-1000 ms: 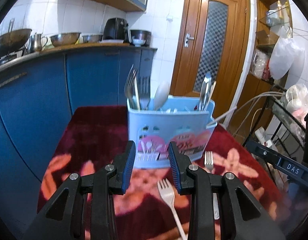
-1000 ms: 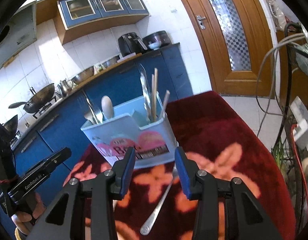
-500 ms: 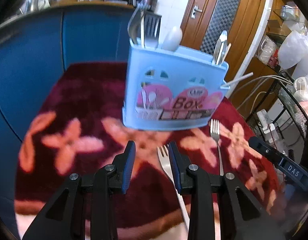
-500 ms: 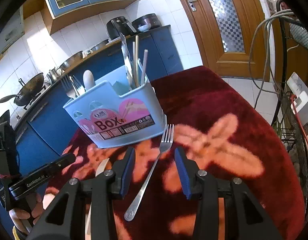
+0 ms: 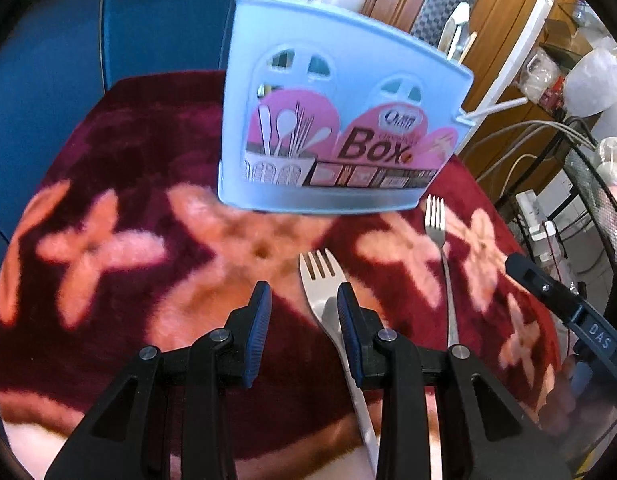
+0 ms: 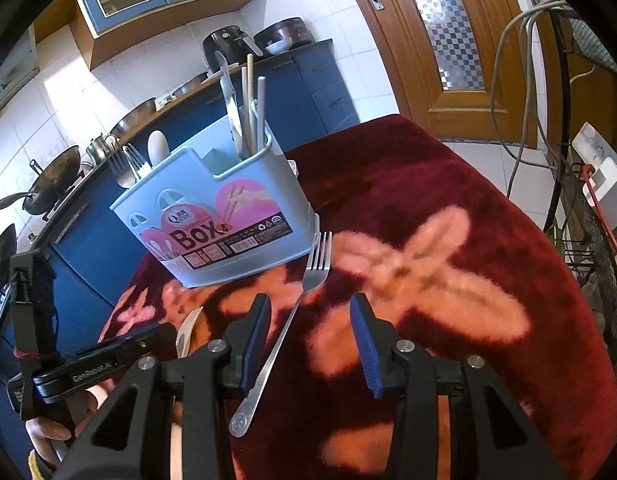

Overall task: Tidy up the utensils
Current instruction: 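Move both tools back toward the remaining forks on the blanket, then grasp a silver fork with the left tool while the right tool grasps another silver fork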

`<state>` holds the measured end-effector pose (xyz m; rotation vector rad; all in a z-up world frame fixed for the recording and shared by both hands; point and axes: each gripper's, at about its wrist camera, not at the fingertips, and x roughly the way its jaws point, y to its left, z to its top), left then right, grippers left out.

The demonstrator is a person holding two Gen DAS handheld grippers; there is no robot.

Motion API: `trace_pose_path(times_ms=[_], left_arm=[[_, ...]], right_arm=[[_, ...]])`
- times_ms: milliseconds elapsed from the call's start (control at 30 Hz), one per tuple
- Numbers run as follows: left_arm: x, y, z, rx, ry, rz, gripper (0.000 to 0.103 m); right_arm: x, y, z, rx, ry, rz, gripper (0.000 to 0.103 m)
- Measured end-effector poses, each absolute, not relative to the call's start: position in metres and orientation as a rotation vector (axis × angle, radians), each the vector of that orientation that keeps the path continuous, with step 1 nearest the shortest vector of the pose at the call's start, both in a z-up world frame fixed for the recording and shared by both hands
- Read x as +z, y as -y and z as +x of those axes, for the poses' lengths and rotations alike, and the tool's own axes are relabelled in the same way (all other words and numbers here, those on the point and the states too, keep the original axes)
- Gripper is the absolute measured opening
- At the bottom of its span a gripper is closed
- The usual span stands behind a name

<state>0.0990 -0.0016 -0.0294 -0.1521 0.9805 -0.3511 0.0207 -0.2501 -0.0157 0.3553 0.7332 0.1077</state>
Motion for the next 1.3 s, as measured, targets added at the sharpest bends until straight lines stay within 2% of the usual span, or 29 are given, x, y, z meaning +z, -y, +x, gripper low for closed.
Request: trace_pose_path(times_ms=[233, 300, 433, 467, 1300], left_arm=[[-0.04, 0.011, 0.106, -0.389, -1.015, -0.198, 0.034], [-0.04, 0.015, 0.107, -0.394, -1.012, -0.202, 0.029], [-0.042, 0.023, 0.108, -0.44, -1.012, -0.222, 0.005], [-0.041, 0.024, 0.108, -0.453, -1.01, -0.227, 0.002], [0.01, -0.02, 0.101, -0.355, -0.736, -0.2, 0.002]], right_arm=[[-0.021, 0.254, 0.021, 0.107, -0.742, 0.37, 0.045], [-0.022, 0.254, 0.022, 0.108, -0.746, 0.372, 0.044], [-0.024, 0.253, 0.023, 0.113, -0.755, 0.368, 0.045], [-0.024, 0.252, 0.024, 0.114, -0.757, 0.364, 0.045], [-0.049, 0.249, 0.113, 0.157, -0.906, 0.296, 0.047]])
